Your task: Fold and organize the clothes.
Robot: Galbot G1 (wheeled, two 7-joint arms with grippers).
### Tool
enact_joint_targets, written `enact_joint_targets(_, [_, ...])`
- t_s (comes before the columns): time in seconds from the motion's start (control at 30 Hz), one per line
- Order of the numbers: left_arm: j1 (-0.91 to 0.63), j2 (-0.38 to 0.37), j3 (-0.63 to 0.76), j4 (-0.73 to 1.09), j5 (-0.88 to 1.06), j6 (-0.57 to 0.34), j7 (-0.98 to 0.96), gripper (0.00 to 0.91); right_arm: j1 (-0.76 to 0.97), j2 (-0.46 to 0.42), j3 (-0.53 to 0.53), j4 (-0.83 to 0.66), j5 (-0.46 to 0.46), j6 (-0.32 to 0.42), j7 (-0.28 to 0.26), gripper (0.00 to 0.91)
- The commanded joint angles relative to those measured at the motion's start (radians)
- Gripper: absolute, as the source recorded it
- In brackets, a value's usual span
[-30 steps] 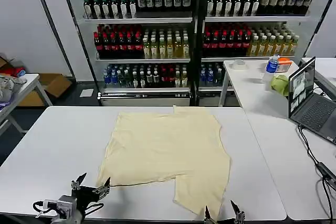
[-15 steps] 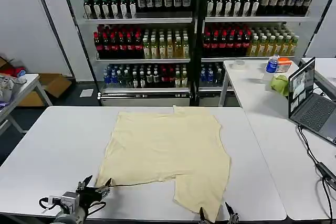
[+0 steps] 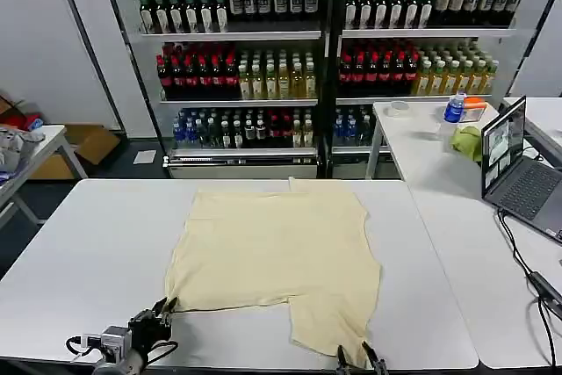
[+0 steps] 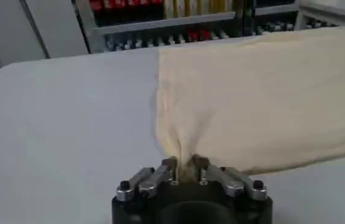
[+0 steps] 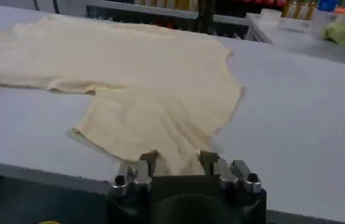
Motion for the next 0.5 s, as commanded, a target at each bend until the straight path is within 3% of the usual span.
enact_joint_targets(0.03, [0.012,-0.004,0.003,0.002,-0.017,0.007,0.004,0.03,-0.023,0.0,0.001,0.053,0.002,0.051,-0.009,0.0])
enact_joint_targets(0.27, [0.046,-0.003,-0.029,-0.109,-0.039,0.007,0.017,0.03,-0.085,-0.016,0.015,0.16,-0.031,0.119,-0.03,0.0])
enact_joint_targets(0.5, [0.099,-0.004,-0.068,-0.203,-0.039,0.007,0.028,0.02,-0.121,-0.027,0.048,0.23,-0.027,0.123,-0.041,0.0])
